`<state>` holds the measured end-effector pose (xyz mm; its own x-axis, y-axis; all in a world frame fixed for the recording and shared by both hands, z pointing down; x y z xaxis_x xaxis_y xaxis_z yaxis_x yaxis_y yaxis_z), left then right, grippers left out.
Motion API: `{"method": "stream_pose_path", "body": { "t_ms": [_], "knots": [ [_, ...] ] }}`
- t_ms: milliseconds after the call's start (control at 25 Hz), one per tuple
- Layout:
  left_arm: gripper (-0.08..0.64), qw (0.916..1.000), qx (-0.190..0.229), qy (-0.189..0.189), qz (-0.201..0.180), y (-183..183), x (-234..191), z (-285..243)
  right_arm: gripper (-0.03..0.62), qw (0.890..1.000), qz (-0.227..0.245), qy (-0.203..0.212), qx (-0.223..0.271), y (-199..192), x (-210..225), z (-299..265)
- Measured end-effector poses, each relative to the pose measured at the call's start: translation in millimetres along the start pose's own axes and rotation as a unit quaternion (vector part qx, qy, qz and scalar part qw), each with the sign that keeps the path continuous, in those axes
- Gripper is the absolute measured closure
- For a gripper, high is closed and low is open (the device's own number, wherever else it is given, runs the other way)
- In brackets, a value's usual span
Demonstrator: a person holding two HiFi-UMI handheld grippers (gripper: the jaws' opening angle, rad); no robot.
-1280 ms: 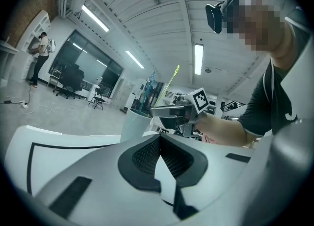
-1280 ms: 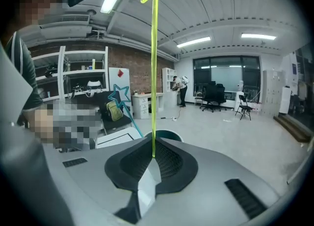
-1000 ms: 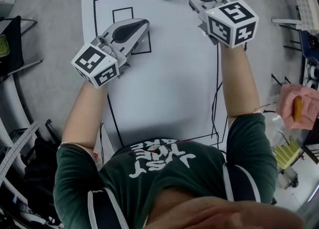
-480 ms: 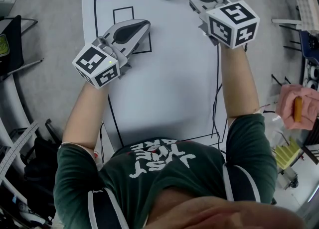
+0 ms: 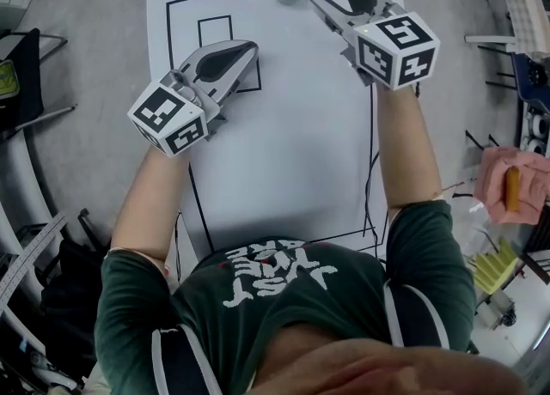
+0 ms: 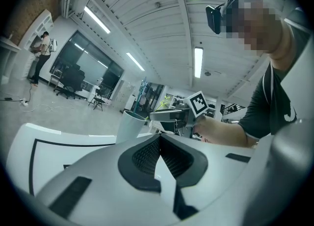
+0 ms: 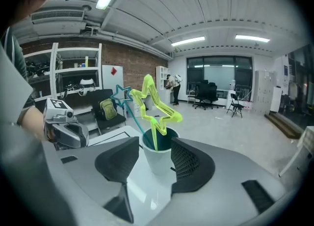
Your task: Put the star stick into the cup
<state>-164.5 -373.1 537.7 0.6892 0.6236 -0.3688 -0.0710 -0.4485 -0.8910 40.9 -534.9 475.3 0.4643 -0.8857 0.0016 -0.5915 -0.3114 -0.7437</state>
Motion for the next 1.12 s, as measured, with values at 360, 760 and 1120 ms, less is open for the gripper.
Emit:
{"method": "stream_pose_path", "body": {
  "t_ms": [360,760,1120],
  "knots": [
    [0.551,0.9999,0.007,0.010,0.006,3,32,32,0.376,0.998,-0.053,-0.019,-0.016,-34,-13,39],
    [0.551,0.9994,0.033,0.013,-0.001,28,95,100,0.459,0.996,-0.085,0.020,0.037,-27,-81,115],
    [0.551,0.9977,0.061,-0.005,-0.029,49,163,199,0.553,0.987,-0.106,0.063,0.102,2,-172,204]
  ]
}}
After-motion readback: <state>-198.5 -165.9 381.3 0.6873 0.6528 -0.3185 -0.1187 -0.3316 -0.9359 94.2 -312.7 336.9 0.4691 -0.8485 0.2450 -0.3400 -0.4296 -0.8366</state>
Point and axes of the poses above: the fingertips, and each gripper's own axes: z backward along the fingers, x to its right, y out of its top, the point moved 10 cm from there along z, backward along the fingers, and after that the axes turned 14 degrees about -x, right-handed, at the moved point
